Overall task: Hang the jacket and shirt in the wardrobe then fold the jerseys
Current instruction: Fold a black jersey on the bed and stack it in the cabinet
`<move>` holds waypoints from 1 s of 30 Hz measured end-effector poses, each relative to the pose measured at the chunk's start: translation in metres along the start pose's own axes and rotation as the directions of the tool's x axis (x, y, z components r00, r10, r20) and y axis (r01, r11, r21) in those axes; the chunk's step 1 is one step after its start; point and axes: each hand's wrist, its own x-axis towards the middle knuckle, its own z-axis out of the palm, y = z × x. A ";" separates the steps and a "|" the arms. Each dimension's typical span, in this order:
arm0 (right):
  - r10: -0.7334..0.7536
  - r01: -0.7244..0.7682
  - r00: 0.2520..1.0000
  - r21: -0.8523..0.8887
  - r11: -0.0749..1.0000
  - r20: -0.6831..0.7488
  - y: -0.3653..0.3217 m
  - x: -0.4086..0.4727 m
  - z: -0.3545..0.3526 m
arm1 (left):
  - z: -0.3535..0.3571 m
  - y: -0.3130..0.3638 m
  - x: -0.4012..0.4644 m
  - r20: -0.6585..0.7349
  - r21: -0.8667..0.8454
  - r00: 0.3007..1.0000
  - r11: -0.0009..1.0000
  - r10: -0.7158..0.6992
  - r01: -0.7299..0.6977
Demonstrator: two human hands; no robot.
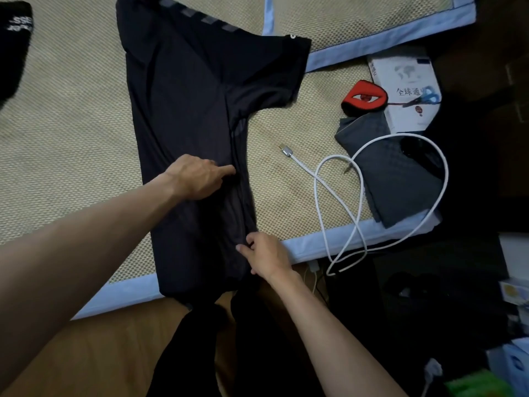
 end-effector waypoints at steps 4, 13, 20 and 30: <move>0.037 -0.040 0.999 0.097 0.994 0.038 0.015 0.001 -0.011 | -0.008 -0.003 0.008 -0.043 0.002 0.998 0.999 0.043 -0.043; -0.025 0.024 0.999 0.030 0.999 0.037 0.022 0.003 -0.019 | -0.001 -0.004 0.009 -0.219 -0.242 0.975 0.965 0.046 -0.100; -0.017 0.013 0.996 0.044 0.999 0.088 0.030 0.013 -0.018 | 0.020 -0.022 0.035 -0.285 -0.344 0.905 0.915 -0.315 0.210; 0.205 -0.025 0.936 0.525 0.851 -0.287 -0.051 0.106 -0.104 | -0.005 -0.073 0.105 -0.424 -0.375 0.826 0.902 -0.372 0.214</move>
